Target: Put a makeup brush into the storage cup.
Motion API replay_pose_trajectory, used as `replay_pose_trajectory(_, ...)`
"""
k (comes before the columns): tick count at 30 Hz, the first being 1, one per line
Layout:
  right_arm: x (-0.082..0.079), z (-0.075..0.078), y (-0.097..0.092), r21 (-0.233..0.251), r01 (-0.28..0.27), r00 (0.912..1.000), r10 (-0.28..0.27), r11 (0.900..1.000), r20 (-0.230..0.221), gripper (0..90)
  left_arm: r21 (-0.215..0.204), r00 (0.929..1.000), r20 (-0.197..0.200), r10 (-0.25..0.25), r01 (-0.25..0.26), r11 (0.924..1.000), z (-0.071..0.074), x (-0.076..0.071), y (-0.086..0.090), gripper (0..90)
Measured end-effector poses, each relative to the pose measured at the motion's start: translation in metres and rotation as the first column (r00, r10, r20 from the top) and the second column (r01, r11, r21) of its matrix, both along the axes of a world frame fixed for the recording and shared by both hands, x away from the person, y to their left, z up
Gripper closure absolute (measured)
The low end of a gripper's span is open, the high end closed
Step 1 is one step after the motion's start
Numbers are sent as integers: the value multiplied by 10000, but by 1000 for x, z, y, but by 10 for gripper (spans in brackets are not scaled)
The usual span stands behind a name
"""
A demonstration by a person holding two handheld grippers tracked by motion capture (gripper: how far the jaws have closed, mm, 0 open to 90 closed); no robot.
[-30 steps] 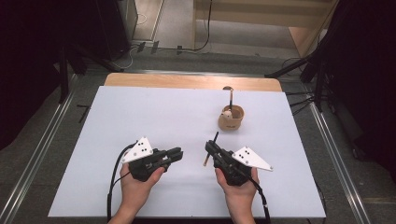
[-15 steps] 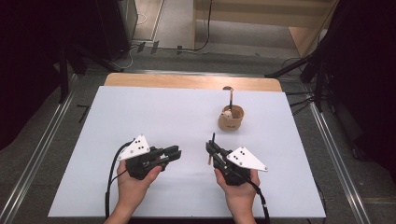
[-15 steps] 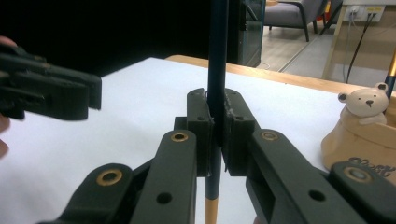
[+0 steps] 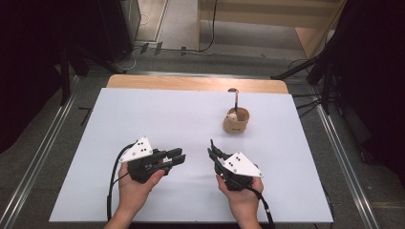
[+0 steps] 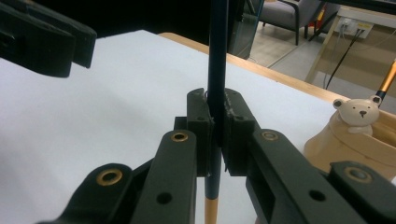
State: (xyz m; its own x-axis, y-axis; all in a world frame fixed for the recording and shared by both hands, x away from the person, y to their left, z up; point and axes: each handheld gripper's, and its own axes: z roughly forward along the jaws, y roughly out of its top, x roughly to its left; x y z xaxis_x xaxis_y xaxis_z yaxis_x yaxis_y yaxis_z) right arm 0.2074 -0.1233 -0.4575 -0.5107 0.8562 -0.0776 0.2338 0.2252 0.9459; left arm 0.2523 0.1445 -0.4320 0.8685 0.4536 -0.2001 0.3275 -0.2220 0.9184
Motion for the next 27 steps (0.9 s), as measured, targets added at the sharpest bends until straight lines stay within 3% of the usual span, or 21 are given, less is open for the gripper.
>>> replay_pose_trajectory(14,-1,-2,7,-1093,-115,9995,145,9939,267,849,224,10000,8,37,-37,9997,3,0,1,708)
replay_pose_trajectory(27,-4,-4,14,-1708,-88,9982,187,9853,563,849,625,10000,56,45,-48,9980,8,-1,1,695)
